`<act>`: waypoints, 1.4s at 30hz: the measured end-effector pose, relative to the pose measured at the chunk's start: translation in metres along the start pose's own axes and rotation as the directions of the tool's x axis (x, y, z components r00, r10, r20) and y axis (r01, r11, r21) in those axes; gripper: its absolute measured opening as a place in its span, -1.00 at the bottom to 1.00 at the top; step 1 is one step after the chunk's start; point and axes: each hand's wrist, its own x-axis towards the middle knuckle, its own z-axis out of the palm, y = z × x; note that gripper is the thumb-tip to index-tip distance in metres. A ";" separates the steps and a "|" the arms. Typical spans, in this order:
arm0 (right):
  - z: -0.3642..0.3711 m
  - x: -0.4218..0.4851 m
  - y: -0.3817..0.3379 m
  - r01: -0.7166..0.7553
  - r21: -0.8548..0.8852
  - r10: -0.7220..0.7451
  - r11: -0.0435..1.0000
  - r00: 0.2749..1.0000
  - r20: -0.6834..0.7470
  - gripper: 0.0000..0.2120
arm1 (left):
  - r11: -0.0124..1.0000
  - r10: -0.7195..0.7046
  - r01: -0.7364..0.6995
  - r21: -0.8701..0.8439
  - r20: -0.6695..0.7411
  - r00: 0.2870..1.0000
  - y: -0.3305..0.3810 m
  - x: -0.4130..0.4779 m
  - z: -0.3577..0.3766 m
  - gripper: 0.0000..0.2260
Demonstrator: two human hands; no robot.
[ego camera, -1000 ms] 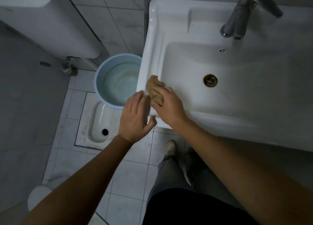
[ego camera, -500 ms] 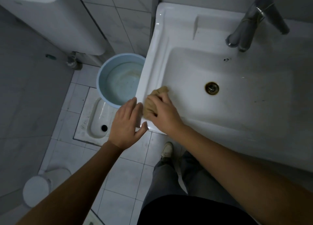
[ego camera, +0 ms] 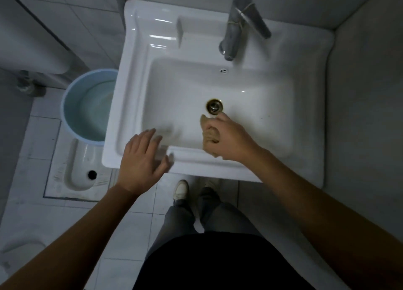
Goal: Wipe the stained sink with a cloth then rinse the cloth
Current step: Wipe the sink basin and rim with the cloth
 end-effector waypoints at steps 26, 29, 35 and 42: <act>0.057 -0.028 0.020 0.025 -0.178 -0.032 0.984 0.999 -0.039 -0.46 | 0.999 -0.015 0.011 0.032 0.128 0.992 0.032 -0.031 0.009 -0.50; 0.042 -0.048 0.045 -0.064 -0.145 0.044 0.987 0.990 -0.134 -0.43 | 0.999 -0.030 0.026 0.029 0.139 0.990 0.035 -0.029 0.007 -0.50; 0.002 -0.110 0.137 -0.450 -0.163 0.361 0.878 0.846 -0.392 -0.60 | 0.998 -0.059 0.057 0.017 0.134 0.989 0.037 -0.027 0.008 -0.51; 0.007 -0.111 0.127 -0.492 -0.199 0.400 0.848 0.839 -0.370 -0.58 | 0.999 -0.043 0.040 0.025 0.153 0.987 0.029 -0.023 0.006 -0.49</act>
